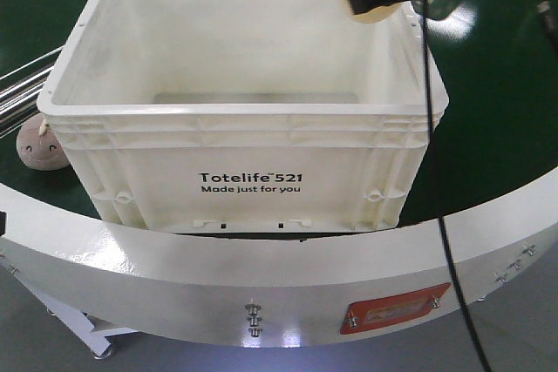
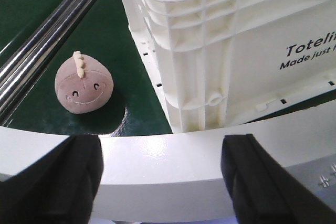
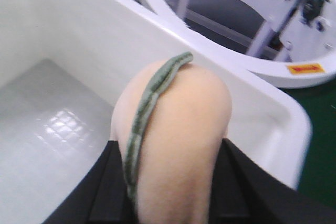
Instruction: Place moving items into box and shelve
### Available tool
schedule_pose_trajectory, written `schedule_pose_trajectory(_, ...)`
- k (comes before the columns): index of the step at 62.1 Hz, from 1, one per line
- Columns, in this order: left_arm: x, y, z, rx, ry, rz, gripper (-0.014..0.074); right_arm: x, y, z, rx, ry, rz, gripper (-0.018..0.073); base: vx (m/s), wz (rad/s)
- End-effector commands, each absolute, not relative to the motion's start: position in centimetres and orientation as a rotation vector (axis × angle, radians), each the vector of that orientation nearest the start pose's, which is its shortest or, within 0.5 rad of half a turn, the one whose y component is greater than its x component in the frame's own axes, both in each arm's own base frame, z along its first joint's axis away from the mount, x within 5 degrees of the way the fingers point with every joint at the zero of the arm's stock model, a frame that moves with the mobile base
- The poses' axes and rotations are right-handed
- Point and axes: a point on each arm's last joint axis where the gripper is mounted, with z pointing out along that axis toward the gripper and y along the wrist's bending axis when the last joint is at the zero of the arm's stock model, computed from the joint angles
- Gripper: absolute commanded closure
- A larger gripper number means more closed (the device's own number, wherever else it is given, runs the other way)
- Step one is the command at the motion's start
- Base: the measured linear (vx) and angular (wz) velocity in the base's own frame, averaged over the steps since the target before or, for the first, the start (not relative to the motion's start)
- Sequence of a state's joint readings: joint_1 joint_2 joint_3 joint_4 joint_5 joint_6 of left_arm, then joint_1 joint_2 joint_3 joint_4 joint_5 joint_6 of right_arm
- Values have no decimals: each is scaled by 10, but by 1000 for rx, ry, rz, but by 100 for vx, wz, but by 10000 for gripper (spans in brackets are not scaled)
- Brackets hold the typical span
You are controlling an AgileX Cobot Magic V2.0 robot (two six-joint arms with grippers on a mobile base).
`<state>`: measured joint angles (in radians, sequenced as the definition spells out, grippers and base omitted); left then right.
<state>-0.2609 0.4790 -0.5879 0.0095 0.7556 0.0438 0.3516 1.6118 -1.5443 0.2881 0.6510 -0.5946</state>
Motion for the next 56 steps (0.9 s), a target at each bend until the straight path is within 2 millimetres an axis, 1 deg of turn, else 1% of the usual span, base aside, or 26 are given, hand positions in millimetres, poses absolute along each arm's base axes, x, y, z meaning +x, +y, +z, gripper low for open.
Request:
schedule_pose_trajectory(1,88,-23,325,320,2019,-128,4,336,164,405,-840,1842,200,181,0,0)
schedule_pose_trajectory(5,88,-23,325,320,2018,-128,4,336,179,398,-875,1840,221,104,0,0)
schedule_pose_trajectory(10,88,-23,325,320,2014,-128,4,339,188,391,-888,1840,230,8,0,0)
schedule_pose_trajectory(15,88,-24,326,316,2007,-130,4,342,189,388,-867,1853,245,-86,0,0)
schedule_pose_trajectory(21,89,-24,326,313,2000,-135,4,339,186,393,-822,1862,263,-144,0,0)
schedule_pose_trajectory(27,89,-24,326,307,2003,-138,4,331,180,405,-767,1861,259,-141,0,0)
schedule_pose_trajectory(33,91,-23,328,271,2043,-137,-1,316,166,421,-681,1907,239,-123,0,0)
schedule_pose_trajectory(36,94,-21,334,228,2079,-121,-2,305,156,428,-636,1959,211,-113,0,0)
schedule_pose_trajectory(41,106,-16,345,171,2162,-28,-2,286,139,436,-552,2043,158,-99,0,0)
schedule_pose_trajectory(44,115,-14,352,154,2182,38,-1,274,132,435,-542,2052,146,-93,0,0)
schedule_pose_trajectory(48,131,-12,359,138,2214,133,0,255,123,427,-543,2048,149,-82,0,0)
schedule_pose_trajectory(52,146,-10,361,144,2247,222,0,238,114,420,-548,2035,150,-71,0,0)
schedule_pose_trajectory(53,153,-11,361,139,2262,245,0,233,112,418,-550,2030,150,-69,0,0)
schedule_pose_trajectory(56,163,-11,361,141,2282,280,2,222,106,415,-557,2020,147,-59,0,0)
